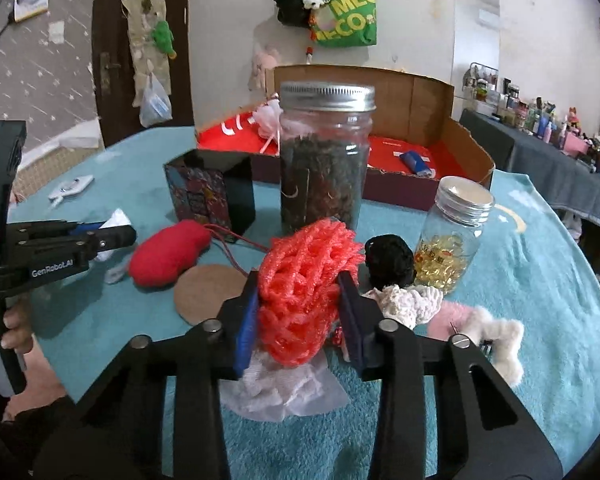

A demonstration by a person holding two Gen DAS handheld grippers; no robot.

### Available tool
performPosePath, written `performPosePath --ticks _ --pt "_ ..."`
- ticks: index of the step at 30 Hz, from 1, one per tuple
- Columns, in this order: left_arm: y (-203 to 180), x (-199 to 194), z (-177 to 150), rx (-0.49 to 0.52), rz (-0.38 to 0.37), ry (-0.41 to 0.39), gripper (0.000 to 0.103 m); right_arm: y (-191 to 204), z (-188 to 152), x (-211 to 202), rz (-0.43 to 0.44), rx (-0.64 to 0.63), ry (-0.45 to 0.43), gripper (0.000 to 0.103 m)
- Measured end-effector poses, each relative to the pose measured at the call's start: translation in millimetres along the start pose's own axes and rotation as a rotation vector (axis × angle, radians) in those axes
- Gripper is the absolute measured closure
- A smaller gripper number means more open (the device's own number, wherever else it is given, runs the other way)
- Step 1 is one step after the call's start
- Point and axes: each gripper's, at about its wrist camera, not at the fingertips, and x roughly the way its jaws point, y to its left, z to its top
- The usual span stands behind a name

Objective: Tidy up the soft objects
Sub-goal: 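Grasp the white sock with the left gripper while the right grasps the orange net ball, then carry the sock and orange net ball into the box and release both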

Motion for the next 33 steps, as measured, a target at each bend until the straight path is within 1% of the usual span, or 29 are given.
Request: performPosePath --ticks 6,9,15,20,33 --pt "-28.6 -18.2 11.7 0.05 -0.084 -0.06 0.089 -8.8 1.4 -20.0 0.015 0.025 -0.045 0.072" --pt "-44.7 -18.9 15.2 0.072 -0.141 -0.069 0.089 -13.4 2.4 -29.5 0.014 0.03 -0.068 0.072" --pt "-72.7 -16.1 17.7 0.114 -0.202 -0.072 0.089 -21.8 4.6 -45.0 0.001 0.035 -0.1 0.072" --pt "-84.2 -13.6 20.2 0.132 -0.216 -0.075 0.089 -29.0 4.7 -48.3 0.004 0.05 -0.107 0.072" --pt "-83.6 -11.4 19.3 0.124 -0.209 -0.059 0.089 -34.4 1.6 -50.7 0.003 0.07 -0.107 0.072"
